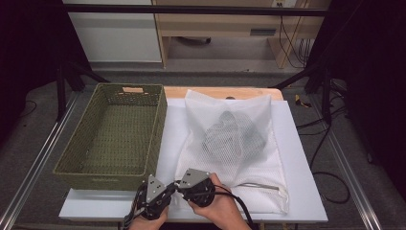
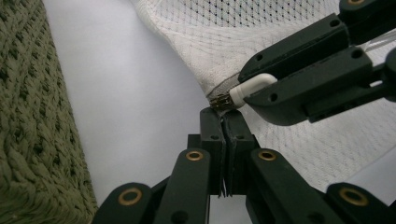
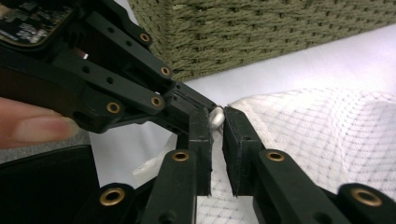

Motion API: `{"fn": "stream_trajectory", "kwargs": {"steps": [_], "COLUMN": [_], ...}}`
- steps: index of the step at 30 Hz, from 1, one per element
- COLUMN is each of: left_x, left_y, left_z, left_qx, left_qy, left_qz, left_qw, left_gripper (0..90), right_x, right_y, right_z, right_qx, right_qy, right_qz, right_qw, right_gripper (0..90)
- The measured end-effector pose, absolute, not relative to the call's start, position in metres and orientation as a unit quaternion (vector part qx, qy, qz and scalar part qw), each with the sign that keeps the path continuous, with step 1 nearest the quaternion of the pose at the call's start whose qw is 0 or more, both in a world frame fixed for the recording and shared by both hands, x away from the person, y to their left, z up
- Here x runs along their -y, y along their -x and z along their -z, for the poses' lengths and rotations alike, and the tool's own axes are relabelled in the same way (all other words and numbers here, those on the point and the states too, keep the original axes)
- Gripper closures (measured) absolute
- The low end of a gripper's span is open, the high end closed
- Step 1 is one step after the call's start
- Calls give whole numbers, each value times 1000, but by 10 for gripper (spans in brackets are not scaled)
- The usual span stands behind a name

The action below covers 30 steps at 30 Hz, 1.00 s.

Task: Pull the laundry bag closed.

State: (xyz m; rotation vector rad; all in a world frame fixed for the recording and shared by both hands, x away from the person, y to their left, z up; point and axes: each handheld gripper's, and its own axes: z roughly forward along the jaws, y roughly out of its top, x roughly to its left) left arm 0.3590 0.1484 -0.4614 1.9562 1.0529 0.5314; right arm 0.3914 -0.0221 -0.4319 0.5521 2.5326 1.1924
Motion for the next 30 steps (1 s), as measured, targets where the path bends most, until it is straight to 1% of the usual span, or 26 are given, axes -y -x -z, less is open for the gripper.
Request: {"fn": "stream_trajectory", "kwargs": {"steps": [7, 8, 10, 22, 26, 30], "left_x": [-148, -148, -148, -143, -144, -142], "left_y": [-359, -359, -359, -358, -359, -358], "left_z": [461, 461, 461, 463, 463, 463], "left_qx": [-420, -420, -421, -423, -427, -425], "left_qy": [-777, -776, -775, -765, -759, -762], "left_qz": [-216, -217, -217, -226, -218, -218], "left_qw": [417, 418, 418, 429, 441, 438], "left_gripper": [886, 886, 887, 892, 892, 893], "right_x": [26, 26, 28, 39, 45, 48], "right_y": [-394, -395, -396, -396, -395, -395], "right_z": [433, 433, 434, 437, 437, 438], "right_qx": [-872, -871, -865, -846, -842, -842], "right_qy": [-221, -227, -239, -273, -280, -283], "right_qz": [-421, -421, -429, -451, -455, -454], "right_qw": [121, 115, 101, 74, 70, 66], "right_gripper": [849, 867, 867, 870, 870, 870]}}
